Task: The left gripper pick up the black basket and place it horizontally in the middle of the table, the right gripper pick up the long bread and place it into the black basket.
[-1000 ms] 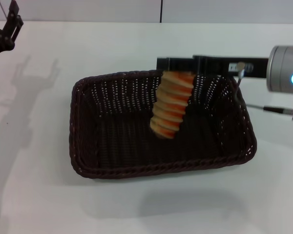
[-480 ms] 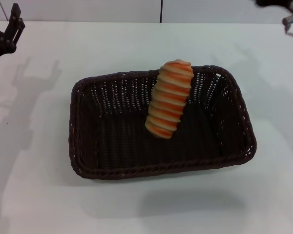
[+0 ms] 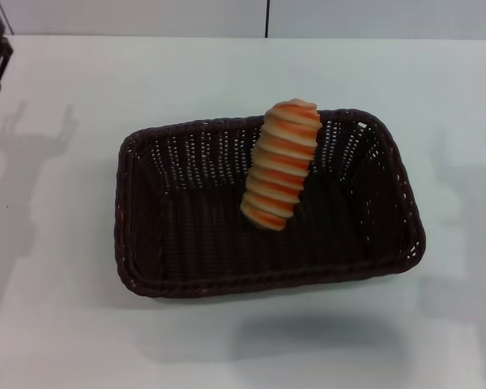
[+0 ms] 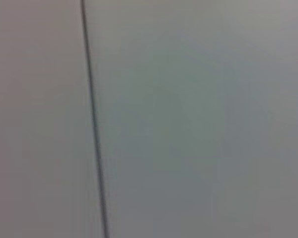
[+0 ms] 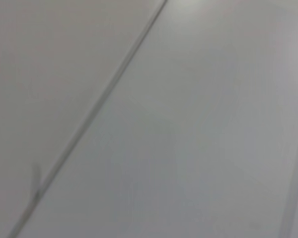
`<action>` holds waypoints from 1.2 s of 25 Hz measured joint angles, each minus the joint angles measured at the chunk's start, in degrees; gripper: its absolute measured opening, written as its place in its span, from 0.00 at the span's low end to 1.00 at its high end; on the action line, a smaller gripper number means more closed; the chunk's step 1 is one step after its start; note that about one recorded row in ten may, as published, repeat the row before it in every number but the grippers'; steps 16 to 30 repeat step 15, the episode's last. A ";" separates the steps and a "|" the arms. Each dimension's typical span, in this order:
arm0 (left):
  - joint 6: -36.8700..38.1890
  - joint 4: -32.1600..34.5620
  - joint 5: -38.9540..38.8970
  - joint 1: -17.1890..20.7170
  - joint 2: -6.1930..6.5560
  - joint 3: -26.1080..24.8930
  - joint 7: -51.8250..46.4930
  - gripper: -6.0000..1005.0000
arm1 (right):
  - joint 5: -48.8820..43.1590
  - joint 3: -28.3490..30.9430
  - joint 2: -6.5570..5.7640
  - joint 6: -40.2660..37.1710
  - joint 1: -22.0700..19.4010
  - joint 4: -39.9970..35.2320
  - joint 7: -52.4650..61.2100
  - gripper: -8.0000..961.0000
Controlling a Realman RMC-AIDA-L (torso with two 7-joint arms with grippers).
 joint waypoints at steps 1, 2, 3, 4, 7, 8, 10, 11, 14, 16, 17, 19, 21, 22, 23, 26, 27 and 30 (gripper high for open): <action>0.01 0.00 -0.01 0.32 -0.04 -0.64 0.00 0.79 | 5.13 -1.98 -0.04 -3.87 0.49 -2.12 0.29 0.79; 0.02 0.01 -0.01 0.56 -0.07 -1.30 0.00 0.79 | 10.61 -3.81 -0.11 -7.30 0.95 -4.17 0.83 0.79; 0.03 0.07 -0.01 0.80 -0.09 -1.97 0.00 0.79 | 15.69 -4.93 -0.19 -9.75 1.27 -5.93 1.82 0.79; 0.03 0.15 -0.01 1.03 -0.11 -2.55 0.00 0.79 | 21.19 -6.05 -0.22 -12.31 1.69 -8.15 4.03 0.79; 0.05 0.29 -0.01 1.80 -0.25 -4.57 0.00 0.79 | 31.60 -7.86 -0.27 -17.51 2.56 -16.26 15.26 0.79; 0.05 0.28 -0.01 2.02 -0.31 -5.08 0.00 0.79 | 33.57 -8.09 -0.24 -18.99 2.63 -19.55 20.53 0.79; 0.05 0.27 -0.02 2.29 -0.40 -5.79 0.00 0.79 | 36.17 -8.26 -0.12 -20.78 2.71 -24.80 29.91 0.79; 0.00 0.45 -0.01 2.60 -0.53 -6.82 -0.01 0.79 | 37.23 -8.33 -0.09 -21.27 2.73 -26.94 33.96 0.79; -0.21 0.84 -0.02 2.91 -0.58 -7.28 -0.06 0.79 | 38.73 -9.01 -0.12 -22.48 2.74 -31.77 41.07 0.79; -0.21 0.84 -0.02 2.91 -0.58 -7.28 -0.06 0.79 | 38.83 -9.25 -0.11 -23.08 2.74 -32.81 42.25 0.79; -0.21 0.84 -0.02 2.91 -0.58 -7.28 -0.06 0.79 | 38.83 -9.25 -0.11 -23.08 2.74 -32.81 42.25 0.79; -0.21 0.84 -0.02 2.91 -0.58 -7.28 -0.06 0.79 | 38.83 -9.25 -0.11 -23.08 2.74 -32.81 42.25 0.79; -0.21 0.84 -0.02 2.91 -0.58 -7.28 -0.06 0.79 | 38.83 -9.25 -0.11 -23.08 2.74 -32.81 42.25 0.79; -0.21 0.84 -0.02 2.91 -0.58 -7.28 -0.06 0.79 | 38.83 -9.25 -0.11 -23.08 2.74 -32.81 42.25 0.79; -0.21 0.84 -0.02 2.91 -0.58 -7.28 -0.06 0.79 | 38.83 -9.25 -0.11 -23.08 2.74 -32.81 42.25 0.79; -0.21 0.84 -0.02 2.91 -0.58 -7.28 -0.06 0.79 | 38.83 -9.25 -0.11 -23.08 2.74 -32.81 42.25 0.79; -0.21 0.84 -0.02 2.91 -0.58 -7.28 -0.06 0.79 | 38.83 -9.25 -0.11 -23.08 2.74 -32.81 42.25 0.79; -0.21 0.84 -0.02 2.91 -0.58 -7.28 -0.06 0.79 | 38.83 -9.25 -0.11 -23.08 2.74 -32.81 42.25 0.79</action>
